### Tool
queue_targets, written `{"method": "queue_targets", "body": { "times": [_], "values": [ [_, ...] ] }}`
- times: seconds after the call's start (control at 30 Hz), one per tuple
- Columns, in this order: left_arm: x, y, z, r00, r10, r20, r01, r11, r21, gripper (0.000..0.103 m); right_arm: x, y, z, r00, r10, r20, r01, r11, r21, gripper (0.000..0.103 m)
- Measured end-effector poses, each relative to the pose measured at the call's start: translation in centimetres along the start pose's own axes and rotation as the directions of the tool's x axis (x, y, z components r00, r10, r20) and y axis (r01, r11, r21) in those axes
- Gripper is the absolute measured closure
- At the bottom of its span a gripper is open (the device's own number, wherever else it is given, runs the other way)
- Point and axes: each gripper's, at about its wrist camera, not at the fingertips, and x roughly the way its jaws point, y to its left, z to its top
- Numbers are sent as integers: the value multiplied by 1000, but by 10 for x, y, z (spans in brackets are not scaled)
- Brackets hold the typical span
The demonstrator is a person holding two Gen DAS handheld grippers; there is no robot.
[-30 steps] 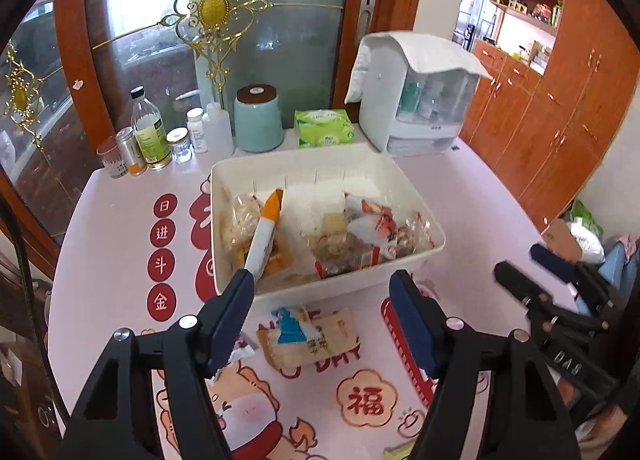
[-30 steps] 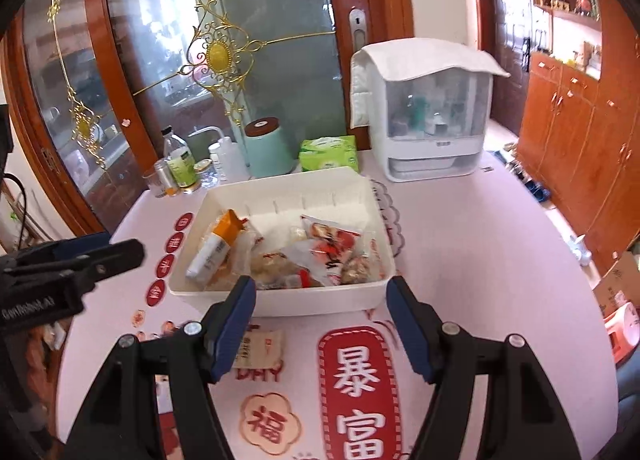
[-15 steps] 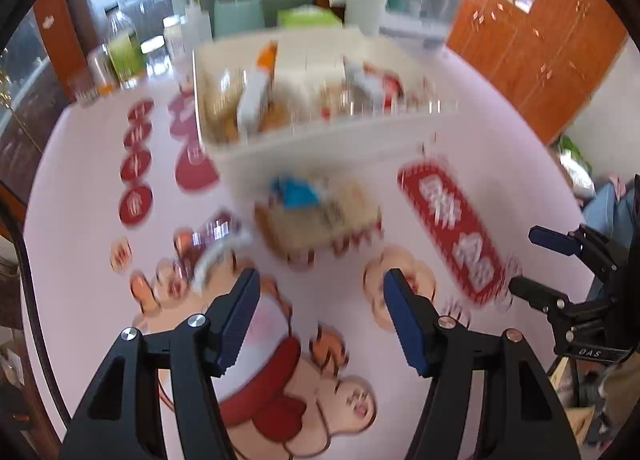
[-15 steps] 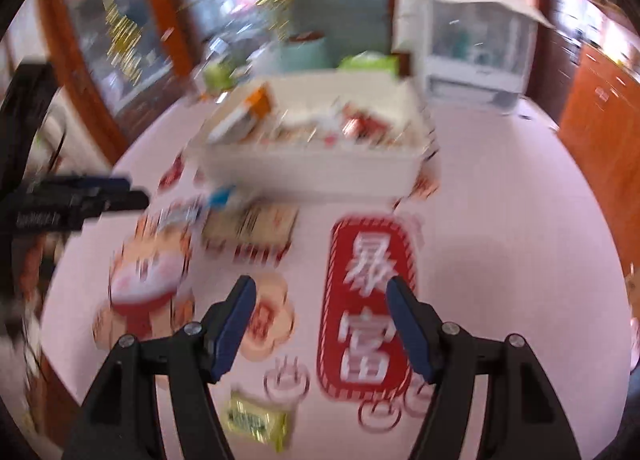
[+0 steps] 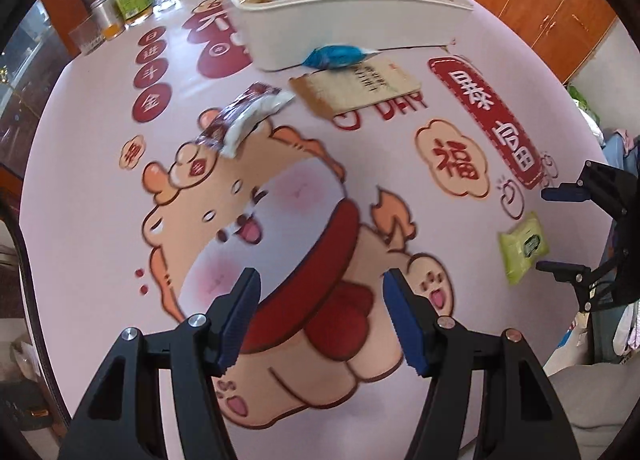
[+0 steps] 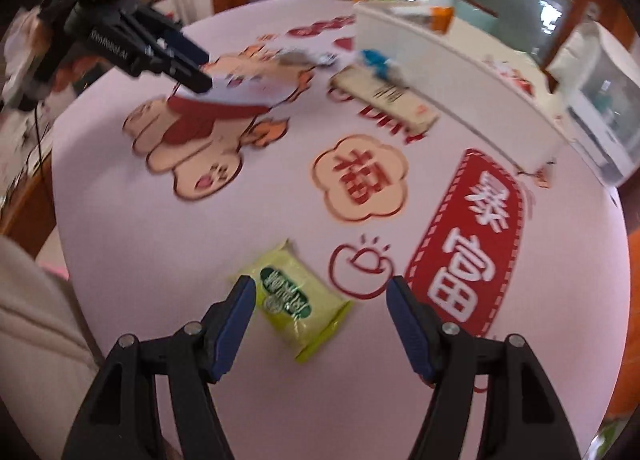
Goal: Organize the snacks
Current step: 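Grasp the brown wrapped packet with the left gripper while the right grasps the green packet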
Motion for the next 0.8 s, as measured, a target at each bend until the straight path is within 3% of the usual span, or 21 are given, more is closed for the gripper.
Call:
{"method": "queue_targets", "body": {
  "times": [0.27,0.37,0.4,0.43,0.47,0.6,0.8],
  "values": [
    [-1,13,11,999,42,21,-43,996,77,40,21,20,-5,998,-4,-55,-6,984,-176,36],
    [2,18,28,998,60,27,-63,991,115,40,24,17,5,998,31,-60,-40,989,-146,44],
    [3,21,35,997,66,32,-70,990,126,40,25,16,8,997,41,-62,-49,989,-136,49],
    [5,23,41,997,72,34,-76,988,134,40,27,16,10,997,53,-62,-60,990,-124,62],
    [7,26,48,996,77,35,-81,987,141,40,27,14,14,996,69,-61,-75,991,-109,65],
    [21,41,77,995,93,31,-96,984,150,40,34,6,26,998,31,-55,-34,998,-55,66],
    [57,59,109,993,116,-19,-111,981,159,40,44,-30,39,999,18,-45,-12,992,128,66]
  ]
}}
